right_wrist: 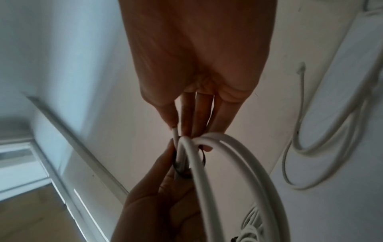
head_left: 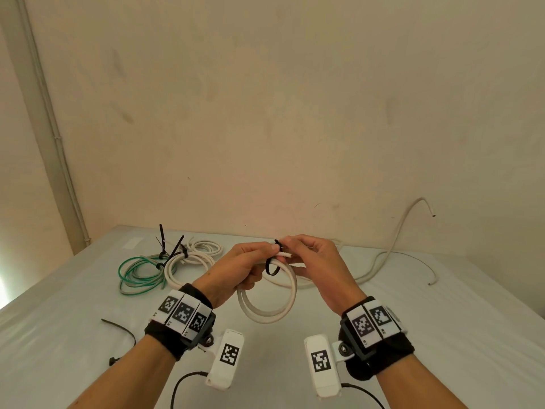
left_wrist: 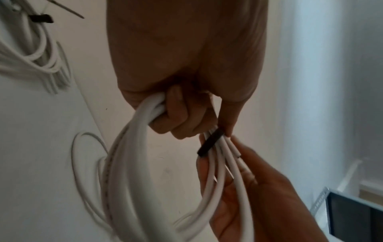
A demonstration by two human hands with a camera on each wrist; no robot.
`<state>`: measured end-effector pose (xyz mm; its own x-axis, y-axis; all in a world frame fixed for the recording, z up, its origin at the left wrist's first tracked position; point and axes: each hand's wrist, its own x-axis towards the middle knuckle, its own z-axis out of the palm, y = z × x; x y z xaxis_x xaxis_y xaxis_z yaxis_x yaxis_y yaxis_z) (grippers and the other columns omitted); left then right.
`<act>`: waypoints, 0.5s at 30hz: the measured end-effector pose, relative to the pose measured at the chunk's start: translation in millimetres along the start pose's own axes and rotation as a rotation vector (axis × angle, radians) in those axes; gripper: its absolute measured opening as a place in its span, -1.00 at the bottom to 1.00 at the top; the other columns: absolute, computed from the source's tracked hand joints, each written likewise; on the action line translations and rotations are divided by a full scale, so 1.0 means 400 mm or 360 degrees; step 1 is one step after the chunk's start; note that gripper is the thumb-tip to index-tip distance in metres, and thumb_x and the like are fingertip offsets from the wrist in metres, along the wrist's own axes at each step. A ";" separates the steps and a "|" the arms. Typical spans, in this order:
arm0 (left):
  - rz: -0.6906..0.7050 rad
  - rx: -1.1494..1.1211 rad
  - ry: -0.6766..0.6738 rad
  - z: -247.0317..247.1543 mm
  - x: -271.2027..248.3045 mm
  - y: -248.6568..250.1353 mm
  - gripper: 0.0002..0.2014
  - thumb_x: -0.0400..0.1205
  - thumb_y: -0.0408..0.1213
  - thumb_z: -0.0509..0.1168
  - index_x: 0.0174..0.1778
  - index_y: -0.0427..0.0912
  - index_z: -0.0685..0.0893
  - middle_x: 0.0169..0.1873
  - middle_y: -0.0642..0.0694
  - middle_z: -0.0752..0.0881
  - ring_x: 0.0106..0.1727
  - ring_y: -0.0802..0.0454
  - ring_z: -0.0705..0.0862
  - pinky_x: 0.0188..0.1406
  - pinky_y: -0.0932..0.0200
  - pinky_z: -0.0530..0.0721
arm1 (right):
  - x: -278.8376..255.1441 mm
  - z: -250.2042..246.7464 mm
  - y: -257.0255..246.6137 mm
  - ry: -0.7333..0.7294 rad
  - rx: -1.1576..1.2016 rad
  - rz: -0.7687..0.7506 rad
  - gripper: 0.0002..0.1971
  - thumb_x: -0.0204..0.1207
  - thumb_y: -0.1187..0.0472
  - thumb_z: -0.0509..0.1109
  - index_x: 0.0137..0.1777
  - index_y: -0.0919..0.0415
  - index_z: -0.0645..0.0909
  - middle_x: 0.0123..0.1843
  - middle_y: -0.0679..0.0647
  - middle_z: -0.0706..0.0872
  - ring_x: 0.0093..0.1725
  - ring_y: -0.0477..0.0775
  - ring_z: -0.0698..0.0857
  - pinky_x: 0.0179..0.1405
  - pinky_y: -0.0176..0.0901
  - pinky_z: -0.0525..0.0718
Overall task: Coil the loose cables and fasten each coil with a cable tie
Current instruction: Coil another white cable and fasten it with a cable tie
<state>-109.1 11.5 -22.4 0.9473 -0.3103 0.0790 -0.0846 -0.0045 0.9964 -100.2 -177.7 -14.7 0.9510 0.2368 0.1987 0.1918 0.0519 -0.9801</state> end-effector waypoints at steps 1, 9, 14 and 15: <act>0.0025 0.0084 0.0023 0.001 0.001 0.003 -0.73 0.75 -0.02 0.33 -0.05 -0.07 0.87 -0.46 0.01 0.25 -0.46 0.09 0.17 -0.54 0.29 0.18 | 0.003 0.001 -0.005 -0.0001 -0.0048 0.0002 -0.76 0.67 0.06 0.52 0.11 0.23 0.84 0.00 0.18 0.91 0.07 0.18 0.90 0.20 0.05 0.84; 0.0079 0.0328 0.0120 0.013 -0.001 0.008 -0.71 0.76 -0.05 0.35 -0.23 -0.04 0.81 -0.58 0.10 0.41 -0.53 0.13 0.24 -0.54 0.29 0.22 | 0.038 -0.006 -0.008 0.0039 -0.0365 -0.0097 -0.85 0.65 0.23 0.55 -0.06 0.34 0.77 -0.16 0.25 0.90 -0.09 0.19 0.92 0.15 0.18 0.87; 0.0103 0.0365 0.0188 0.026 0.003 -0.006 -0.65 0.77 -0.01 0.33 -0.09 -0.25 0.76 -0.60 0.10 0.43 -0.55 0.14 0.27 -0.56 0.30 0.26 | 0.035 0.007 0.015 0.0171 -0.0447 -0.0147 -0.85 0.66 0.21 0.54 -0.04 0.31 0.75 -0.19 0.15 0.91 -0.15 0.11 0.92 0.06 0.12 0.89; 0.0102 0.0350 0.0232 0.029 0.006 -0.011 -0.67 0.75 0.00 0.36 0.01 -0.26 0.73 -0.60 0.11 0.46 -0.55 0.14 0.29 -0.56 0.29 0.27 | 0.034 0.008 0.016 0.0194 -0.0431 -0.0154 -0.85 0.66 0.20 0.54 -0.04 0.31 0.75 -0.19 0.14 0.91 -0.15 0.10 0.92 0.06 0.10 0.89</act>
<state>-109.8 -0.2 -27.1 0.9710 -0.1764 0.1611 -0.1957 -0.2008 0.9599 -86.7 -171.2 -18.5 0.9441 0.1246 0.3053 0.3251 -0.1958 -0.9252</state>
